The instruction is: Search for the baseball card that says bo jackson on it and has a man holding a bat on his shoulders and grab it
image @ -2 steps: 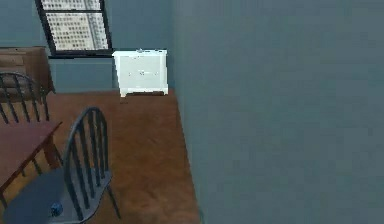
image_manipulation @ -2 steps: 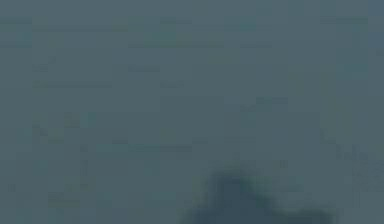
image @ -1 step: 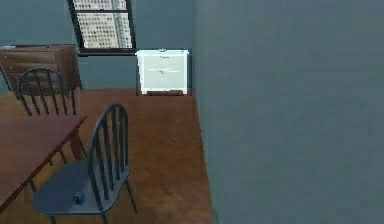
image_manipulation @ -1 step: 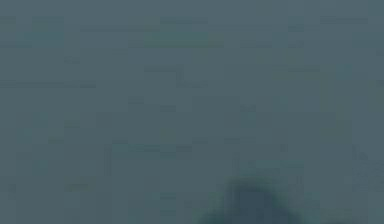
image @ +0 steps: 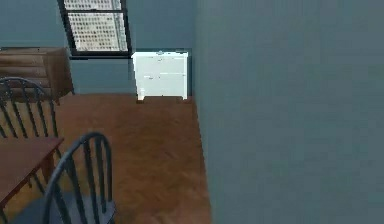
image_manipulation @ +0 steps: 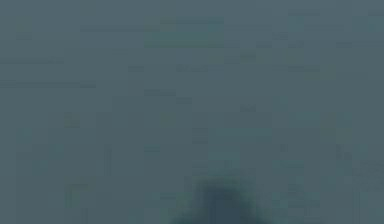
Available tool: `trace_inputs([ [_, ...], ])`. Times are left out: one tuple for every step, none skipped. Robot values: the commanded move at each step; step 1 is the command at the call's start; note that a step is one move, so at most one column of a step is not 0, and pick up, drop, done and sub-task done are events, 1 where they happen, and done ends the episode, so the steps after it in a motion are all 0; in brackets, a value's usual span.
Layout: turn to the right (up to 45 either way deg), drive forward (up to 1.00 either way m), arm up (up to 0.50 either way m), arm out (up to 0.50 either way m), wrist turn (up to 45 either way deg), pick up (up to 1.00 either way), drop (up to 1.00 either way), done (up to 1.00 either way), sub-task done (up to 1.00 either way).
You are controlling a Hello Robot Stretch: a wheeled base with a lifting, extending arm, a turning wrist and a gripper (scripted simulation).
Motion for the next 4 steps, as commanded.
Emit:
trace_inputs([
  [-3.0, 0.0, 0.0, 0.0, 0.0, 0.0, 0.0, 0.0, 0.0],
  [0.0, 1.0, 0.0, 0.0, 0.0, 0.0, 0.0, 0.0, 0.0],
  [0.0, 1.0, 0.0, 0.0, 0.0, 0.0, 0.0, 0.0, 0.0],
  [0.0, 0.85, 0.0, 0.0, 0.0, 0.0, 0.0, 0.0, 0.0],
])
